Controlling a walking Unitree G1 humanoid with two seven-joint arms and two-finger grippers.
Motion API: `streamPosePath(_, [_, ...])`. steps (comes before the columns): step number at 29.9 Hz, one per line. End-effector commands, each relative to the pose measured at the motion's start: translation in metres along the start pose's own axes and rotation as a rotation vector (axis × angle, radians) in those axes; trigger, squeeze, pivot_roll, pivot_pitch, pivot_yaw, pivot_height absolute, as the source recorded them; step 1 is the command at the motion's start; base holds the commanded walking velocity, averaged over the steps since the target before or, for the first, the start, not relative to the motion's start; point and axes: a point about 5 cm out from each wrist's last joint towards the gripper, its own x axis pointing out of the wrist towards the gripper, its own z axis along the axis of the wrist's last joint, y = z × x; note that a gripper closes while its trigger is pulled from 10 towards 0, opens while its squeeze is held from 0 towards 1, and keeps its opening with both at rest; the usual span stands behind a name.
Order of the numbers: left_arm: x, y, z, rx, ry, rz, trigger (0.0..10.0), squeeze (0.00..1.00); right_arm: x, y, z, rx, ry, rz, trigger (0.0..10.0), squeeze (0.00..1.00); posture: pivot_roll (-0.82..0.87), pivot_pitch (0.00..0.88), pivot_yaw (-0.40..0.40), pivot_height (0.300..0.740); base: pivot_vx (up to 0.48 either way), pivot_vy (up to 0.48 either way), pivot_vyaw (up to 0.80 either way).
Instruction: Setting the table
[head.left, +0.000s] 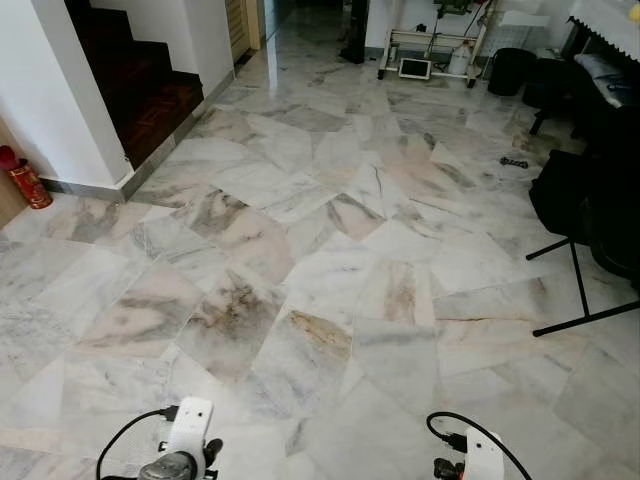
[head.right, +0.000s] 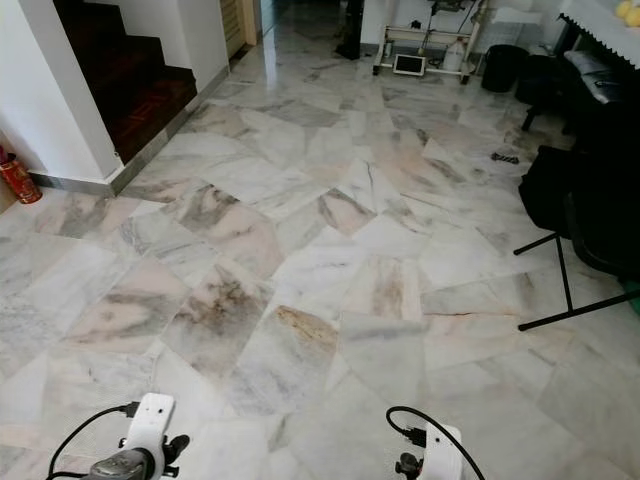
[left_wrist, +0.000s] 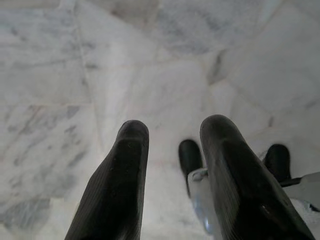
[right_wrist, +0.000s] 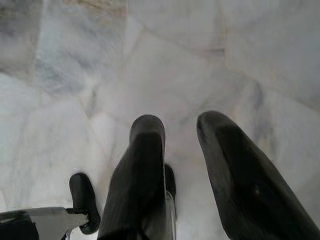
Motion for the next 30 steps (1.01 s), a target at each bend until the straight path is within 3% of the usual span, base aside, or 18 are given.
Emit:
streamPosePath(1, [-0.001, 0.002, -0.007, -0.01, 0.021, 0.014, 10.0, 0.0, 0.001, 0.005, -0.001, 0.001, 0.003, 0.005, 10.0, 0.0, 0.14, 0.0, -0.021, 0.74, 0.0, 0.0, 0.0])
streamPosePath(6, [-0.003, 0.004, -0.013, -0.038, 0.029, 0.035, 10.0, 0.0, 0.002, 0.018, -0.005, -0.018, 0.002, 0.003, 10.0, 0.0, 0.14, 0.0, -0.011, 0.74, 0.0, 0.0, 0.0])
streamPosePath(10, [-0.004, 0.005, -0.017, 0.024, 0.033, 0.031, 10.0, 0.0, 0.001, 0.022, -0.01, -0.021, 0.017, 0.004, 10.0, 0.0, 0.12, 0.0, 0.001, 0.74, 0.0, 0.0, 0.0])
streamPosePath(22, [-0.004, 0.007, -0.013, -0.002, 0.013, 0.047, 10.0, 0.0, -0.006, 0.005, -0.034, -0.088, 0.1, -0.05, 10.0, 0.0, 0.12, 0.0, -0.003, 0.74, 0.0, 0.0, -0.48])
streamPosePath(30, [-0.003, 0.001, -0.015, -0.01, 0.011, 0.026, 10.0, 0.0, -0.007, 0.006, -0.036, -0.125, 0.11, -0.033, 10.0, 0.0, 0.11, 0.0, -0.007, 0.74, 0.0, 0.0, -0.6])
